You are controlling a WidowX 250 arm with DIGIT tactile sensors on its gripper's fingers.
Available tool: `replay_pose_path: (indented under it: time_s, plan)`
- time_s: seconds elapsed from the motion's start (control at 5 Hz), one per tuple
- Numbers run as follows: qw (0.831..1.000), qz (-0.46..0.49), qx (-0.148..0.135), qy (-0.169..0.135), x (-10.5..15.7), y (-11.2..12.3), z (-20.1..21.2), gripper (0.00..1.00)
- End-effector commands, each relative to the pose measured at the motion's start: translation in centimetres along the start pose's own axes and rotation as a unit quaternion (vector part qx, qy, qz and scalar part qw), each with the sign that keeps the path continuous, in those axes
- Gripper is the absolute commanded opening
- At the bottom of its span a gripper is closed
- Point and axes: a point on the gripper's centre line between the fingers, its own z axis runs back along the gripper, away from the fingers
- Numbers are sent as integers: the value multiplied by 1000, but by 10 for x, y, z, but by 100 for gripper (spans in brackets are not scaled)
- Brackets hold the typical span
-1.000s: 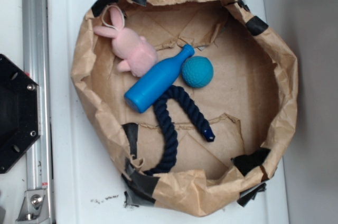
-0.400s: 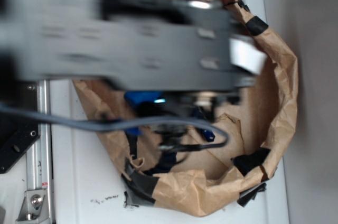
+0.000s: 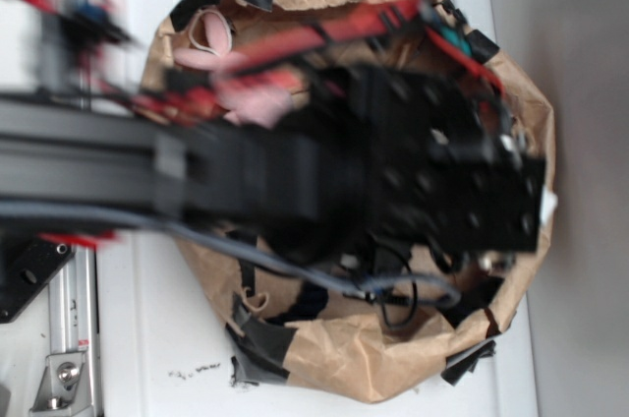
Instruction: Grab the blue rope.
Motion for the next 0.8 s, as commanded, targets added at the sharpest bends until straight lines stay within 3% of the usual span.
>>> replay_pose_path:
  time_s: [0.0,0.2,0.4,0.6]
  plan:
    - [993,-112,4,-35,17,-54,-30,100]
    - [992,-127,4,-24,25,-58,-39,93]
    - [993,-119,12,-10,13,-60,-49,0]
    - [993,-117,27,0,3,-59,-50,0]
